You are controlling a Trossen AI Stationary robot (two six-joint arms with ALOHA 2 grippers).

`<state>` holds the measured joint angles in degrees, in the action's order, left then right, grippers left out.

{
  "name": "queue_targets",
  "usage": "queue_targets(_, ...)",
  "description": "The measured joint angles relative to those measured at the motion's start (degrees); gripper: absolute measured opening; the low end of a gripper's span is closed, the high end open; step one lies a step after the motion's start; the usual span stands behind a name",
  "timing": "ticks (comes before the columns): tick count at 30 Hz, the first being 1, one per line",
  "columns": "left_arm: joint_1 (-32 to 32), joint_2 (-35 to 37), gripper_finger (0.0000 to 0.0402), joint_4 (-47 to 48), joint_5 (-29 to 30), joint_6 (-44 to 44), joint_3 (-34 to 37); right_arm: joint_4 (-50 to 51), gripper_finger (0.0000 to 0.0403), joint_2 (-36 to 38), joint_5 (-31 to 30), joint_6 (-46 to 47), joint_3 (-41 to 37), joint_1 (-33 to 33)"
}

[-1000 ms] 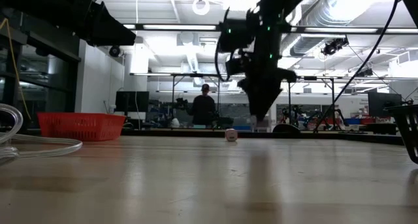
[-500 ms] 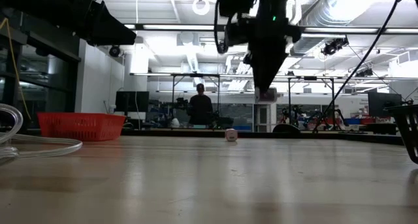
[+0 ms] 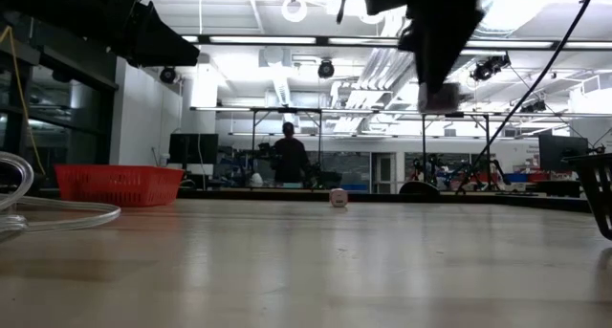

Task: Pick & Place Office items
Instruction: Put the purple charger adapter into the black bin

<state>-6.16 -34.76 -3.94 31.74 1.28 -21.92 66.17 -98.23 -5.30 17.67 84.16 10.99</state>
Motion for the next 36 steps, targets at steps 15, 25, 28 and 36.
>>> queue_targets(15,-0.01,0.00,0.0227,-0.02,-0.01,0.01,-0.01,4.59,0.0117,0.45,-6.33,34.61,0.00,21.76)
queue_targets(25,-0.01,0.00,0.0227,-0.01,-0.01,0.02,-0.01,5.45,0.0117,0.41,-7.30,59.99,-2.10,30.29)
queue_targets(28,-0.01,0.00,0.0227,-0.03,0.01,0.00,-0.01,5.25,0.0117,0.41,-6.00,67.78,-3.75,31.49)
queue_targets(36,0.01,0.00,0.0227,-0.01,0.01,0.02,0.01,4.42,0.0117,0.36,-2.10,86.19,-7.96,32.65)
